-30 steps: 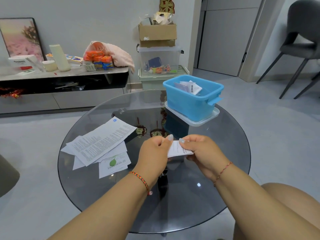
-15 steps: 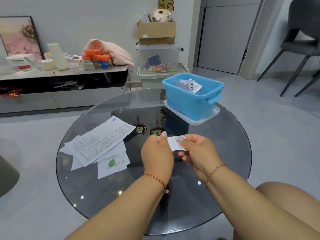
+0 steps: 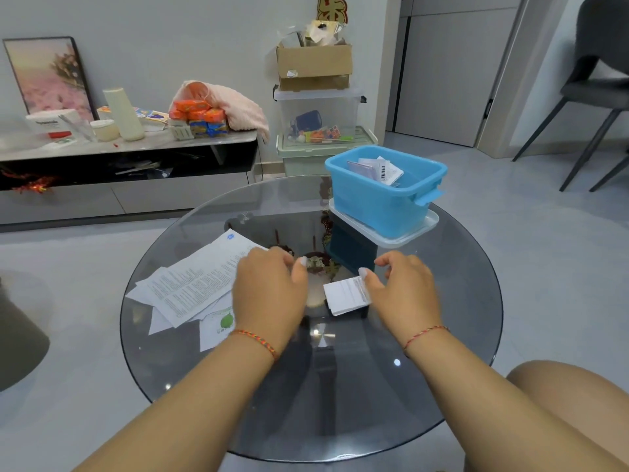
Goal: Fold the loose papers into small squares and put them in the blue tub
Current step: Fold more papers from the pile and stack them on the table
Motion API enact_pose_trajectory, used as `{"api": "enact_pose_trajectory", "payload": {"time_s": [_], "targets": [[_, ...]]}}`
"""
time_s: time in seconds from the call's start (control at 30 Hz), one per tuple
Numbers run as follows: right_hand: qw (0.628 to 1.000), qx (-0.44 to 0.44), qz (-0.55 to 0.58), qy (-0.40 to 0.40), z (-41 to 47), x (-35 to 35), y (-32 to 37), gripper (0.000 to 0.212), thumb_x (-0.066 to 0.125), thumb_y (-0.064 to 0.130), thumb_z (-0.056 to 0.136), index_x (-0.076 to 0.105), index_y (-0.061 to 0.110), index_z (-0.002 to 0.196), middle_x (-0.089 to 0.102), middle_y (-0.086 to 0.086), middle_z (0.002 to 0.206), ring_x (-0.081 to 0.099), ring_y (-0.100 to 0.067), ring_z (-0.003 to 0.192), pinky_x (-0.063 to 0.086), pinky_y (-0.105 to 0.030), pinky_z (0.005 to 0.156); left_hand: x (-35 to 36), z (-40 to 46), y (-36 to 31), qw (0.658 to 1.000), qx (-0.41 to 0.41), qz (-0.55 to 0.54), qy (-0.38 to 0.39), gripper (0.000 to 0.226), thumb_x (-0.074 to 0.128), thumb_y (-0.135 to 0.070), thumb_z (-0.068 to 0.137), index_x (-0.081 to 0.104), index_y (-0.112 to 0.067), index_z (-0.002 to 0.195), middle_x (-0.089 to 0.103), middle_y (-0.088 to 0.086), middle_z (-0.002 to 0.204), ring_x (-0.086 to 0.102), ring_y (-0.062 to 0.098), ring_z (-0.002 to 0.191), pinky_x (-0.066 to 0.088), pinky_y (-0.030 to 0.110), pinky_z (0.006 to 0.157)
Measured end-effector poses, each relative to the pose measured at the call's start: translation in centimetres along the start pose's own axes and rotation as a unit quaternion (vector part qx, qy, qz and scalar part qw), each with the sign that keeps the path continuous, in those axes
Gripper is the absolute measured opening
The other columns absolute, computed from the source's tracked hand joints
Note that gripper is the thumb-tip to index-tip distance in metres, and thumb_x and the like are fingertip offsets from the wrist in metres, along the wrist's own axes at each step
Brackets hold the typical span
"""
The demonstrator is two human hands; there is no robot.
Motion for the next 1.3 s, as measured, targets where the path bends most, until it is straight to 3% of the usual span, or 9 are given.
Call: {"api": "enact_pose_trajectory", "payload": {"time_s": [0.13,0.3,0.43,0.6,0.9,1.0,1.07,1.17,1.3], "targets": [[0.994,-0.004,0.075,-0.08,-0.4,-3.3,0.7,0.028,0.058,0.039,0.089,0.057,0.019,0.108,0.046,0.006,0.094,0.045,-0.015,0.096,0.037,-0.025,0.081,-3.0,1.8,5.8,0.993,-0.042,0.112,-0.008,0.032,0.062,-0.038,0.083,0.066,-0.015,0.104,0.063,0.009,0.105,0.054,0.031,0.103,0.044,0.04,0.083],[0.982,-0.084,0.13,-0.107,-2.3,-5.2,3.5,0.011,0.064,0.026,0.085,0.056,0.023,0.093,0.049,0.011,0.083,0.05,-0.015,0.085,0.043,-0.029,0.077,-1.1,2.4,10.5,0.98,-0.093,0.117,0.131,0.062,0.065,-0.05,0.079,0.046,-0.013,0.124,0.061,0.006,0.115,0.057,0.028,0.104,0.044,0.034,0.078],[0.976,-0.199,0.028,0.087,-5.6,-0.6,6.7,0.035,0.05,0.049,0.086,0.057,0.027,0.112,0.056,0.012,0.108,0.051,-0.011,0.104,0.042,-0.025,0.088,-0.4,2.8,9.7,0.965,-0.016,0.215,0.151,0.047,0.056,-0.049,0.086,0.049,-0.016,0.119,0.063,0.002,0.109,0.06,0.024,0.095,0.045,0.031,0.072],[0.927,-0.208,-0.183,0.253,-9.0,4.9,5.3,0.103,-0.006,0.078,0.063,-0.001,0.026,0.15,0.0,0.003,0.158,-0.005,-0.018,0.145,-0.002,-0.033,0.116,0.1,3.1,8.6,0.94,0.053,0.299,0.152,0.016,0.043,-0.025,0.094,0.054,-0.015,0.099,0.063,0.004,0.093,0.056,0.025,0.077,0.045,0.031,0.066],[0.919,-0.189,-0.229,0.26,-6.5,5.7,3.5,0.104,-0.012,0.077,0.059,-0.004,0.028,0.15,-0.007,0.0,0.159,-0.012,-0.021,0.145,-0.007,-0.038,0.118,-7.7,2.0,2.6,0.975,0.185,0.06,-0.105,0.006,0.066,-0.005,0.083,0.071,-0.009,0.083,0.061,0.009,0.075,0.052,0.032,0.076,0.034,0.03,0.065],[0.932,-0.197,-0.199,0.228,-6.5,4.8,4.0,0.099,0.001,0.081,0.068,-0.009,0.027,0.15,-0.007,0.003,0.159,-0.013,-0.018,0.145,-0.006,-0.039,0.118,-9.4,0.2,0.3,0.973,0.197,-0.014,-0.117,0.008,0.065,-0.007,0.084,0.069,-0.014,0.085,0.062,-0.001,0.079,0.052,0.023,0.079,0.036,0.029,0.069],[0.956,-0.191,-0.122,0.184,-6.3,2.9,4.7,0.098,0.034,0.076,0.077,-0.008,0.024,0.15,0.0,0.006,0.158,-0.007,-0.014,0.145,-0.001,-0.035,0.119,-10.0,-1.7,-0.5,0.971,0.204,-0.066,-0.109,0.011,0.062,-0.014,0.082,0.066,-0.023,0.084,0.056,-0.019,0.078,0.049,0.01,0.081,0.042,0.031,0.073],[0.982,-0.131,0.069,0.116,-5.5,-0.5,4.1,0.107,0.076,0.051,0.067,0.011,0.028,0.149,0.035,0.011,0.142,0.028,-0.008,0.135,0.022,-0.021,0.109,-10.1,-4.6,-0.4,0.964,0.209,-0.139,-0.085,0.02,0.059,-0.013,0.08,0.06,-0.032,0.084,0.057,-0.026,0.084,0.049,-0.007,0.085,0.042,0.021,0.081],[0.939,-0.242,0.227,0.092,-6.8,-3.7,5.1,0.053,0.075,0.024,0.068,0.054,0.051,0.109,0.058,0.023,0.114,0.054,0.003,0.103,0.041,-0.012,0.09,-8.2,-8.2,-0.6,0.945,0.261,-0.199,0.006,0.021,0.061,-0.017,0.076,0.06,-0.032,0.089,0.063,-0.016,0.093,0.059,0.004,0.091,0.046,0.028,0.082]]}}
Point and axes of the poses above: each hand's wrist, its own z-axis towards the middle knuckle, its own x-axis out of the palm, y = z × x, the point moved 10 cm from there along z, towards the middle knuckle
